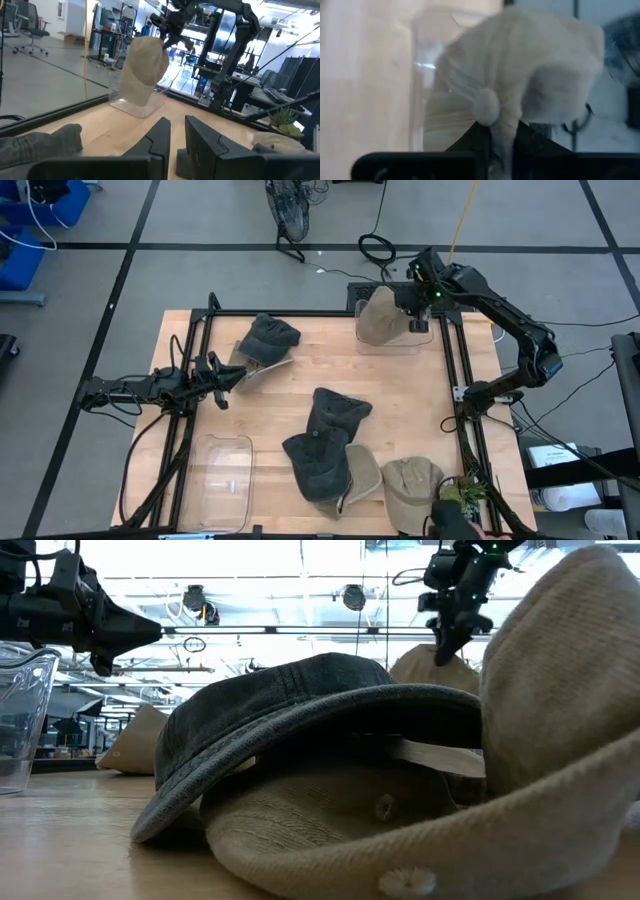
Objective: Pick & Place hat
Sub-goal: Put the brown cap into the top transparent bin, then put the black cap into the bottom transparent bin
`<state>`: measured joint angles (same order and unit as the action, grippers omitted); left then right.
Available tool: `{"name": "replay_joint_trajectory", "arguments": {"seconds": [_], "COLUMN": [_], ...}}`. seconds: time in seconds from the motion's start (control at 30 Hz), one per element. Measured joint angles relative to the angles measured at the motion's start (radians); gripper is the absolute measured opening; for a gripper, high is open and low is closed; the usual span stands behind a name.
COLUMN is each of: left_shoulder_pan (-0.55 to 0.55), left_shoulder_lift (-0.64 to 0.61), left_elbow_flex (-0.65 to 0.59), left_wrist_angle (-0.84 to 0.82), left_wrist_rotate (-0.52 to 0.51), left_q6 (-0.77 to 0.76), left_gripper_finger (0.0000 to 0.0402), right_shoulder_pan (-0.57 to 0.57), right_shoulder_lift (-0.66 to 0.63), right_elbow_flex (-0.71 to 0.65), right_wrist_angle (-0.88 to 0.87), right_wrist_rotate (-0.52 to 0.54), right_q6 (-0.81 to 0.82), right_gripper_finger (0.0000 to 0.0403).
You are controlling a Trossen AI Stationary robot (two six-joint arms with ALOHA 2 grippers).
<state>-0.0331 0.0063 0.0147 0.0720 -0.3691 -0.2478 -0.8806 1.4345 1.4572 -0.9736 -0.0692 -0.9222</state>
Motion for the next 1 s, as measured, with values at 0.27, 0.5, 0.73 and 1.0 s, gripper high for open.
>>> {"name": "replay_joint_trajectory", "arguments": {"seconds": [0.27, 0.5, 0.73, 1.0], "left_shoulder_pan": [0.000, 0.000, 0.000, 0.000], "left_shoulder_lift": [0.000, 0.000, 0.000, 0.000], "left_elbow_flex": [0.000, 0.000, 0.000, 0.005], "left_wrist_angle": [0.000, -0.001, -0.001, -0.005], "left_wrist_rotate": [0.000, 0.000, 0.000, -0.004], "left_q6": [-0.026, -0.020, -0.021, -0.023], "left_gripper_finger": [0.0062, 0.0062, 0.0063, 0.0062], "right_shoulder_pan": [0.024, 0.017, 0.029, 0.114], "right_shoulder_lift": [0.001, -0.005, -0.045, -0.238], "right_elbow_flex": [-0.026, -0.026, -0.028, -0.027], "right_wrist_angle": [0.009, 0.005, 0.049, 0.147], "right_wrist_rotate": [0.146, 0.209, 0.365, 0.358], "right_q6": [0.111, 0.197, 0.211, 0.446], "right_gripper_finger": [0.0113, 0.0183, 0.0234, 0.0217]}}
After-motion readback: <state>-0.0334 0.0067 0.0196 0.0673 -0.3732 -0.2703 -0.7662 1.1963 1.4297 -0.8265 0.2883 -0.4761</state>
